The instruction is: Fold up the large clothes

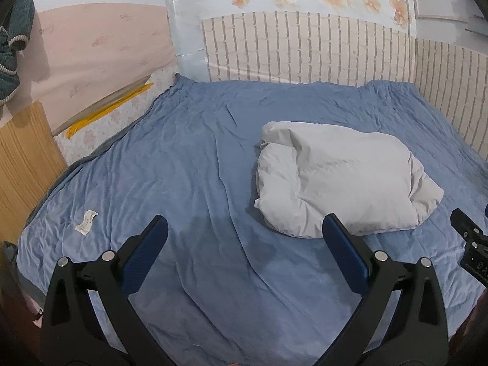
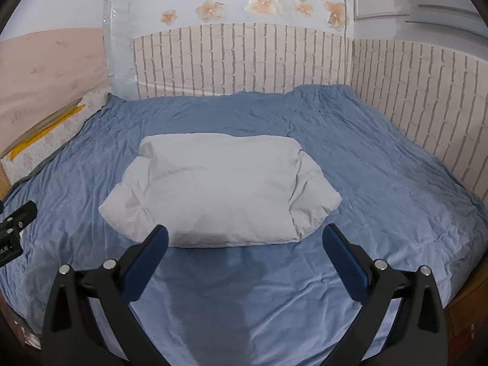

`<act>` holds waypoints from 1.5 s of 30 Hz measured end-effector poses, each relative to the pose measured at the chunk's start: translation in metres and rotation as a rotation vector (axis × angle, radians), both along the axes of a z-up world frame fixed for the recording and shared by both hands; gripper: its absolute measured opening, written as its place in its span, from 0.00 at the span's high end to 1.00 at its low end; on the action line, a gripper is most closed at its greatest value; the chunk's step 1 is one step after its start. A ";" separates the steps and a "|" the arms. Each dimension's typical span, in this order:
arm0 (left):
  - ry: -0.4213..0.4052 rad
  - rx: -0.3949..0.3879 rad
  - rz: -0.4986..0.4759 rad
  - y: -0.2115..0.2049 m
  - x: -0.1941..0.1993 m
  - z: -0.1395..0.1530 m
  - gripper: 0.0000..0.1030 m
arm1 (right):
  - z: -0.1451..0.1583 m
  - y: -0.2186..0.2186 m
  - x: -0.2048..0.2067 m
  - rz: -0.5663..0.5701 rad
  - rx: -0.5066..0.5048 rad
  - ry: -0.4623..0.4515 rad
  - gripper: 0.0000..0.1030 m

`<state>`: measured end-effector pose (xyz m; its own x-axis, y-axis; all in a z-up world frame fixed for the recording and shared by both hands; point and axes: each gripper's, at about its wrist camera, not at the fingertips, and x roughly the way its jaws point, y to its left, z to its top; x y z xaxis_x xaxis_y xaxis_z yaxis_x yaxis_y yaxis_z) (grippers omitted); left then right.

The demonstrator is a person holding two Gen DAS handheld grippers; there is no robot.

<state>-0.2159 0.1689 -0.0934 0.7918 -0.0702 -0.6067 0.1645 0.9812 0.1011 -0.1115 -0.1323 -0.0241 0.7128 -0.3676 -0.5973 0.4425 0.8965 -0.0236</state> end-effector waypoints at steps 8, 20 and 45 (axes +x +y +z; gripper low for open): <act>0.004 0.008 -0.007 0.001 -0.001 -0.001 0.03 | 0.000 0.002 0.000 -0.002 0.004 -0.001 0.02; 0.012 -0.004 -0.012 0.006 0.001 -0.005 0.03 | -0.001 0.001 0.000 -0.004 0.002 0.003 0.02; 0.010 -0.001 -0.018 0.005 -0.009 -0.005 0.03 | -0.002 -0.005 -0.002 0.003 -0.007 0.009 0.02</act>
<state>-0.2248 0.1740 -0.0988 0.7844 -0.0847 -0.6145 0.1830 0.9781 0.0988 -0.1139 -0.1376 -0.0264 0.7088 -0.3696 -0.6009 0.4394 0.8976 -0.0338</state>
